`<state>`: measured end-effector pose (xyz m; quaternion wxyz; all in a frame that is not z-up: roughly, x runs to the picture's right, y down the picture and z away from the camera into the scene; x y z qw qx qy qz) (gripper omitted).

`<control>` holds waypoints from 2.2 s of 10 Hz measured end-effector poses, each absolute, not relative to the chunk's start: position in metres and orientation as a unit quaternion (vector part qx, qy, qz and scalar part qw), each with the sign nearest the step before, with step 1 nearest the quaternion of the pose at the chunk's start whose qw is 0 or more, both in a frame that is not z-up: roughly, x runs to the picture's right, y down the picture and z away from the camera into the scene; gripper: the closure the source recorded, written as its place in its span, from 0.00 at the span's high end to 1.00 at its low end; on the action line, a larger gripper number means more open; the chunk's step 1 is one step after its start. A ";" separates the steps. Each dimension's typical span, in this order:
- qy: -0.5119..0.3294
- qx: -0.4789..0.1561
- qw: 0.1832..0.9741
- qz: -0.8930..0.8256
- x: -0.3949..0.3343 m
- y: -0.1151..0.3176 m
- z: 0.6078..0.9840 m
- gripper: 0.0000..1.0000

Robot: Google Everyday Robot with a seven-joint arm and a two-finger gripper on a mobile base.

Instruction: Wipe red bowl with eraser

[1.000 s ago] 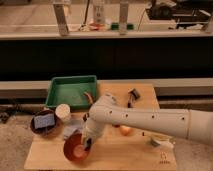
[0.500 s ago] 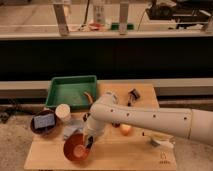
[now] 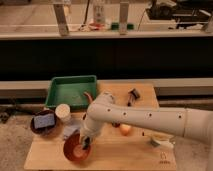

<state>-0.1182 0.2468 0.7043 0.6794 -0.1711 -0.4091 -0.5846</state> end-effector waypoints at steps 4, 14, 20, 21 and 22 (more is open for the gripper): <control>-0.428 -0.174 0.650 -0.604 -0.144 0.263 0.707 0.00; -0.471 -0.144 0.562 -0.664 -0.187 0.302 0.686 0.00; -0.426 -0.165 0.625 -0.632 -0.120 0.285 0.694 0.00; -0.420 -0.169 0.632 -0.629 -0.116 0.280 0.698 0.00; -0.411 -0.176 0.637 -0.629 -0.112 0.272 0.706 0.00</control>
